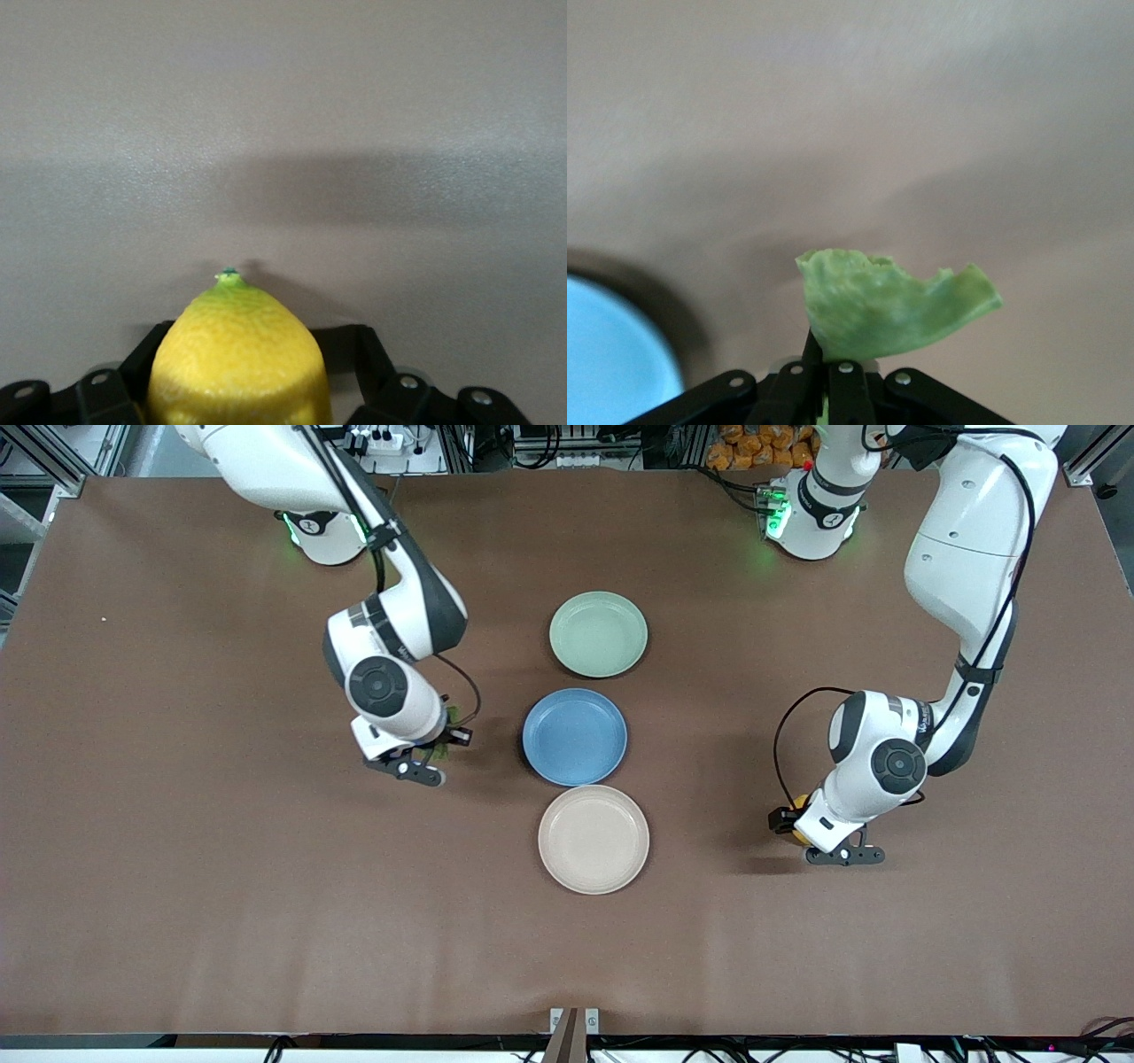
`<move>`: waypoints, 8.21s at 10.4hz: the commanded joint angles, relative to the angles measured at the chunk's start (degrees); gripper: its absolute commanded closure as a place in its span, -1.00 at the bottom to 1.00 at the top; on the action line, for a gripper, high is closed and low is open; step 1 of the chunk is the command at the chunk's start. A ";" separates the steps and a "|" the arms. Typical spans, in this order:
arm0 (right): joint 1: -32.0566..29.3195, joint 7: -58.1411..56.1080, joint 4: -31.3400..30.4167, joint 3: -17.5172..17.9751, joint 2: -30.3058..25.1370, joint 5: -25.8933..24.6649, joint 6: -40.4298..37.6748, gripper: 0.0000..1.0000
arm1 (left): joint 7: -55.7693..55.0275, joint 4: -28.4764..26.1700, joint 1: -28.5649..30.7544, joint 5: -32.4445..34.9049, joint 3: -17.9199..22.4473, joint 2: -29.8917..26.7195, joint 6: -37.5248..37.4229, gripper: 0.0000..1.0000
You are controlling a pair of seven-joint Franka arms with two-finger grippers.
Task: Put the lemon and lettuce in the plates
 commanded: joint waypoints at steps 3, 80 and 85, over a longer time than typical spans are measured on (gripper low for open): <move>14.03 21.56 0.31 0.04 -1.08 1.25 -0.02 1.00 | -1.06 -0.21 0.18 2.03 0.11 -0.12 0.35 0.06; -33.92 -47.82 19.20 -1.27 -25.25 -4.98 -34.11 -1.00 | 8.88 22.65 2.81 0.01 0.11 -5.73 -36.38 -1.00; -33.75 -48.08 19.82 -1.01 -25.60 -4.98 -34.83 -1.00 | 8.96 12.39 5.36 -3.85 -0.68 -19.34 -36.92 -1.00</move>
